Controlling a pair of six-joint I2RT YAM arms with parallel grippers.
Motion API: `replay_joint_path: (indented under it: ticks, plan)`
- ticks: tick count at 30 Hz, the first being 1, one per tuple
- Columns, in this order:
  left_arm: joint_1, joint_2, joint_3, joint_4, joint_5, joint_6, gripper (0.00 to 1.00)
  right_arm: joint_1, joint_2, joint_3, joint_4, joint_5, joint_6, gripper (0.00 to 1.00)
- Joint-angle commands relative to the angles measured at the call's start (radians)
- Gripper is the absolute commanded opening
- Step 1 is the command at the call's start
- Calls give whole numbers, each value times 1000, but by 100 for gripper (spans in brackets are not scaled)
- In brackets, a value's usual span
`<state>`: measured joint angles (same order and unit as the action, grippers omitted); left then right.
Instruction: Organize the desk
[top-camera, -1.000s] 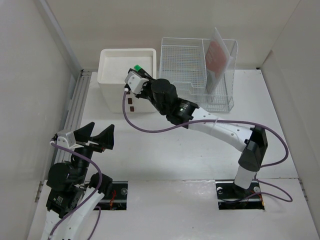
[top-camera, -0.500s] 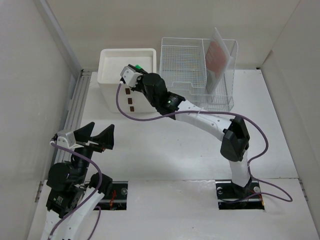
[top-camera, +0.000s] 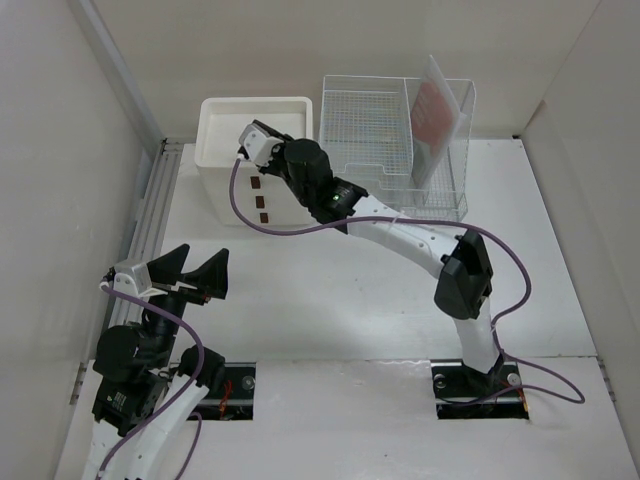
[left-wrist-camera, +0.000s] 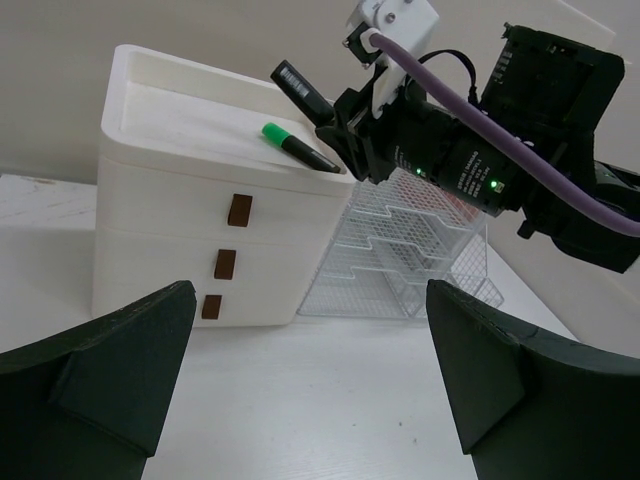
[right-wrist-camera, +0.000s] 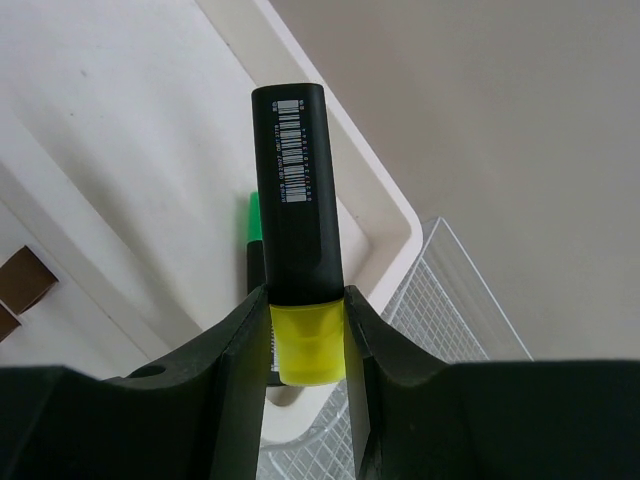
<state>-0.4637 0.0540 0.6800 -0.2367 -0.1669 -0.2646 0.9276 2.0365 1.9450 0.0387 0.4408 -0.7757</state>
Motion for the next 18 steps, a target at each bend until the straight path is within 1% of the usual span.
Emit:
replay_joint_path:
  ticks: [1, 8, 11, 12, 14, 15, 16, 18]
  plan:
    - [-4, 6, 0, 36, -6, -8, 100, -4, 27, 57, 61, -13, -2, 25]
    - [-4, 6, 0, 36, -6, -8, 100, -4, 47, 75, 61, -13, -2, 25]
    - [-4, 6, 0, 36, -6, -8, 100, -4, 56, 75, 61, -13, -2, 27]
    - [-4, 6, 0, 36, -6, -8, 100, -4, 56, 75, 61, -13, -2, 32]
    - [-4, 6, 0, 36, -6, -8, 100, -4, 56, 75, 61, -13, -2, 38]
    - [-4, 6, 0, 36, -6, -8, 100, -4, 56, 75, 61, -13, -2, 55]
    - [-4, 6, 0, 36, -6, -8, 100, -4, 56, 75, 61, -13, -2, 60]
    - [-4, 6, 0, 36, -6, -8, 100, -4, 56, 75, 61, -13, -2, 67]
